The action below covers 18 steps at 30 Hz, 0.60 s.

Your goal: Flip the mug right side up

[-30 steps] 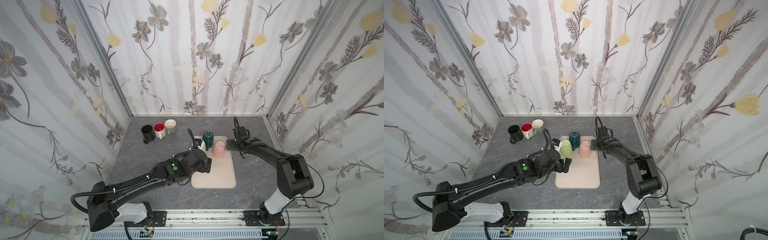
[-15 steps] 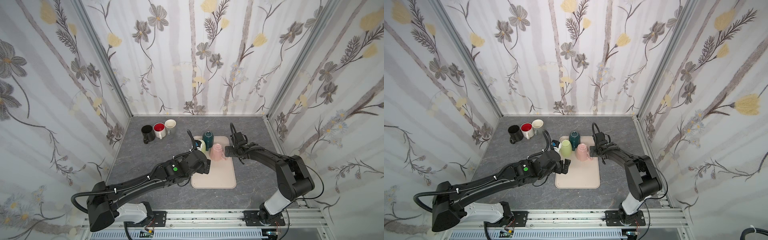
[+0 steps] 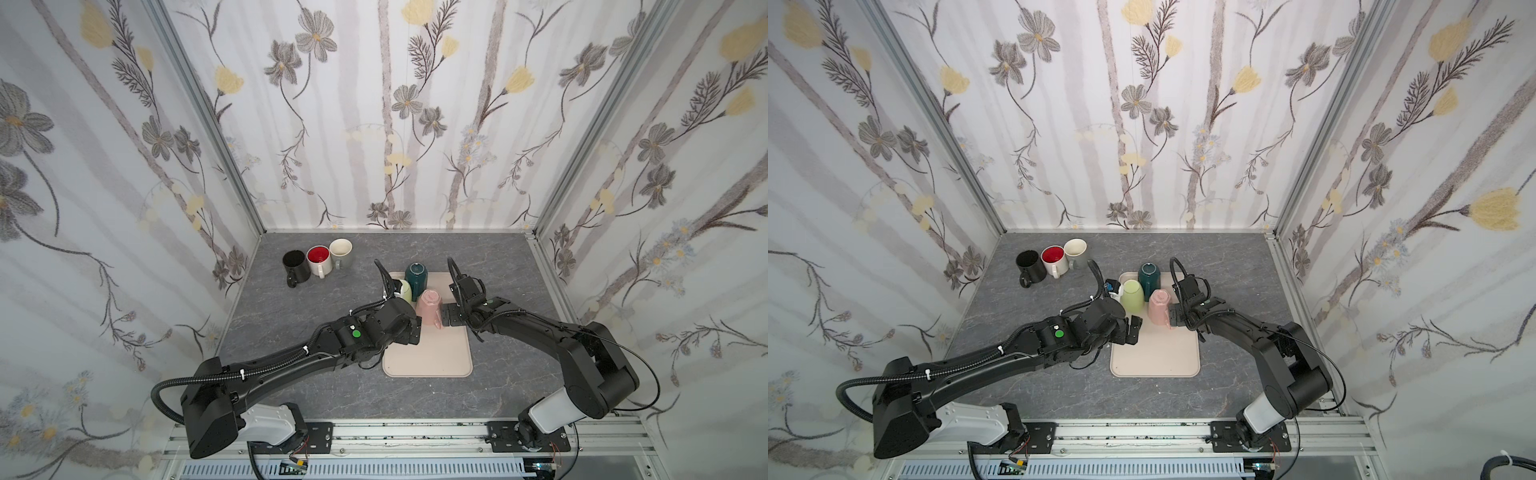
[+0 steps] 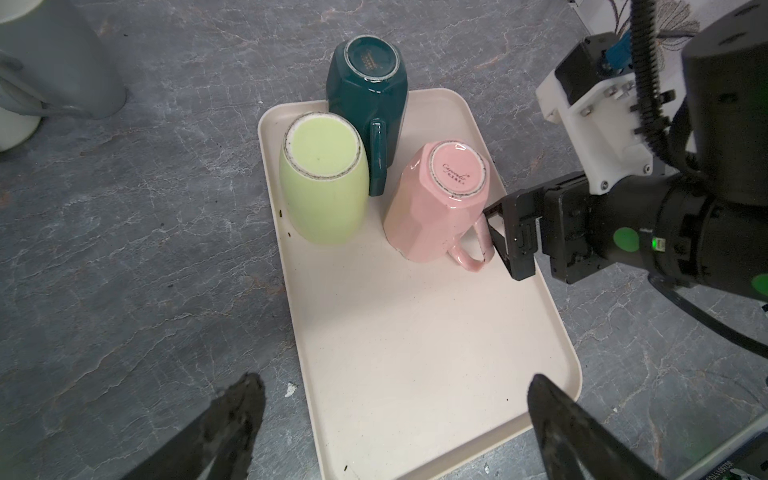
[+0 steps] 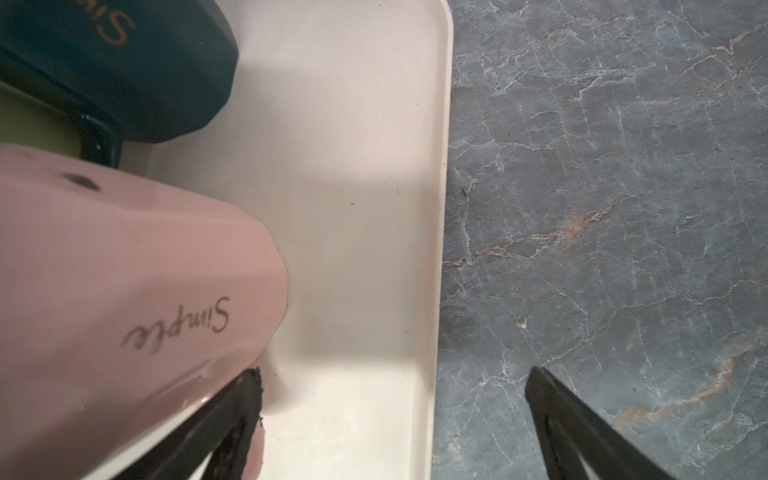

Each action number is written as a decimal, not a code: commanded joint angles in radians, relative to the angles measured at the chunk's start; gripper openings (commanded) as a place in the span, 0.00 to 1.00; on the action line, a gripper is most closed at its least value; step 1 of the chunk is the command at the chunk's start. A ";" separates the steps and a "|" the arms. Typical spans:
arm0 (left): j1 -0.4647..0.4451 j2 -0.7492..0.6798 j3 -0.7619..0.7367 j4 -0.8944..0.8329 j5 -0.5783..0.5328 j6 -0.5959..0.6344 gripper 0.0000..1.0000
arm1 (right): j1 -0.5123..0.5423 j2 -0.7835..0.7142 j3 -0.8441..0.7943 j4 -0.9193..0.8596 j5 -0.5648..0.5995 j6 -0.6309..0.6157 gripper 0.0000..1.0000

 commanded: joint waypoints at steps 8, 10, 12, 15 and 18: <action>0.024 0.049 0.027 0.006 0.070 -0.061 1.00 | 0.108 -0.054 -0.013 0.067 0.011 -0.011 1.00; 0.028 0.060 0.029 0.005 0.078 -0.068 1.00 | 0.114 -0.073 -0.018 0.074 -0.017 -0.011 1.00; 0.031 0.072 0.034 0.002 0.090 -0.075 1.00 | 0.115 -0.109 -0.036 0.096 -0.053 -0.008 1.00; 0.034 0.089 0.040 0.001 0.105 -0.084 1.00 | 0.113 -0.208 -0.076 0.117 -0.082 0.009 1.00; 0.034 0.114 0.048 0.003 0.123 -0.091 1.00 | 0.111 -0.311 -0.116 0.116 -0.096 0.030 1.00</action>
